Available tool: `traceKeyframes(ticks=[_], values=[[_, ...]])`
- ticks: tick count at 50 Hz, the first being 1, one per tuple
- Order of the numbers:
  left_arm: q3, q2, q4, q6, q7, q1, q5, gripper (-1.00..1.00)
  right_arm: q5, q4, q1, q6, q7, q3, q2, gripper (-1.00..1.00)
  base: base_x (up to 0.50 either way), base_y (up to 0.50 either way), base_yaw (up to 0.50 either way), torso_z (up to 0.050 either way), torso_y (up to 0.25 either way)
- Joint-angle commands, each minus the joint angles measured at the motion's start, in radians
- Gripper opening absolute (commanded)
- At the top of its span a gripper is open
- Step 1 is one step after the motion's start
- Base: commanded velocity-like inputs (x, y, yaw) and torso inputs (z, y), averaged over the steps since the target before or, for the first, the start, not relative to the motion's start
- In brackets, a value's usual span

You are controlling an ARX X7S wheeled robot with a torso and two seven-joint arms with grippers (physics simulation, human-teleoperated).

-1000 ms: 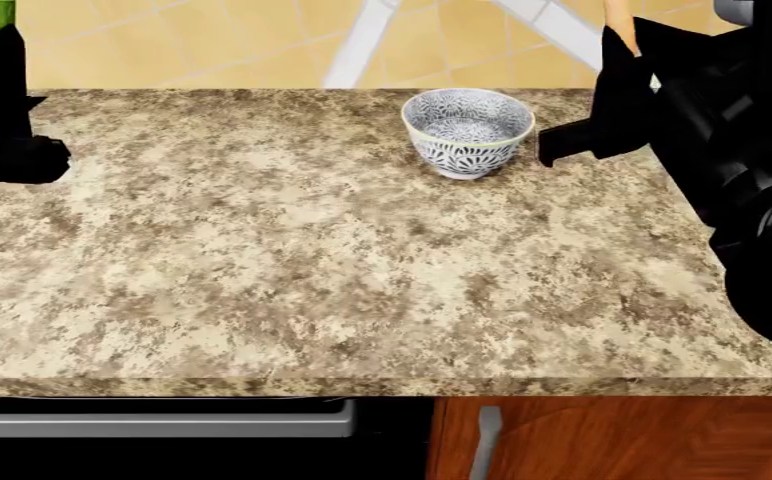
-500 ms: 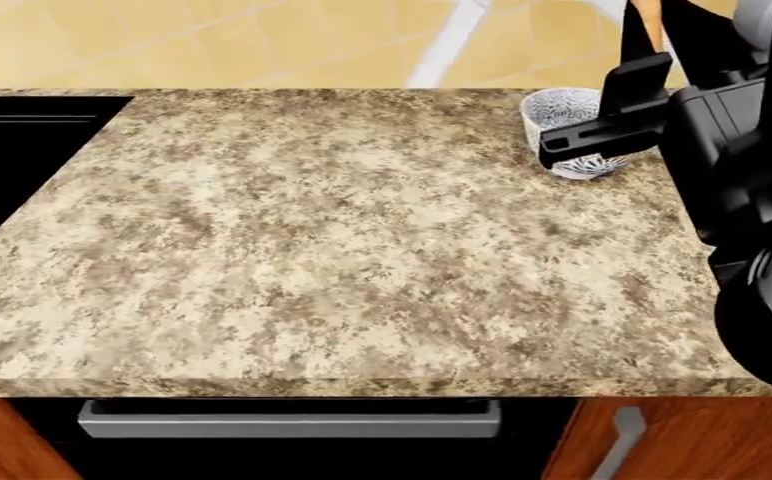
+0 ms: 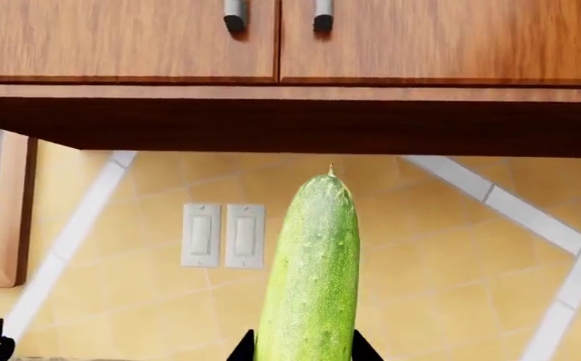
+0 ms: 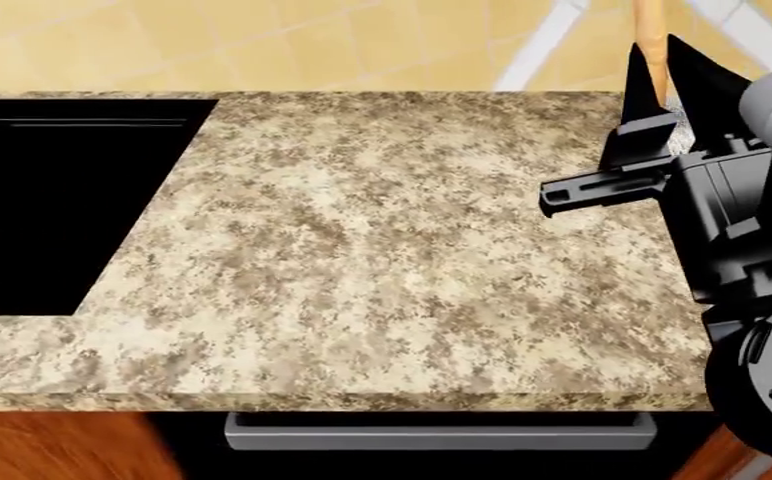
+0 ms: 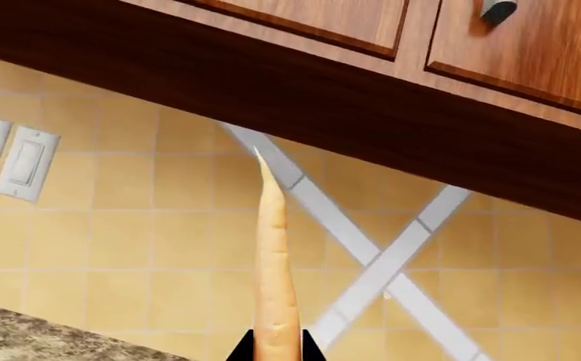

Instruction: Place the two vegetables and bowl onto the tray for setting up a vegetable dip station.

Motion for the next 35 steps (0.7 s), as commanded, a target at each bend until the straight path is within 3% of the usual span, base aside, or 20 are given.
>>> traceKeyframes(ticks=[1, 13, 22, 35], values=[[-0.063, -0.011, 0.024, 0.021, -0.007, 0.063, 0.004, -1.00, -0.072, -0.035, -0.053, -0.013, 0.034, -0.018, 0.009, -1.00, 0.07, 0.50, 0.00, 0.000, 0.000], [-0.117, -0.003, 0.031, 0.013, 0.000, 0.122, 0.012, -1.00, -0.115, -0.088, -0.065, 0.031, 0.076, -0.044, 0.018, -1.00, 0.12, 0.50, 0.00, 0.000, 0.000], [-0.125, -0.005, 0.034, 0.013, -0.004, 0.112, 0.004, -1.00, -0.124, -0.145, -0.120, -0.014, 0.127, -0.030, 0.090, -1.00, 0.13, 0.50, 0.00, 0.000, 0.001], [-0.179, 0.009, 0.034, 0.000, 0.004, 0.161, 0.007, -1.00, -0.141, -0.174, -0.099, 0.042, 0.140, -0.047, 0.071, -1.00, 0.02, 0.50, 0.00, 0.000, 0.001]])
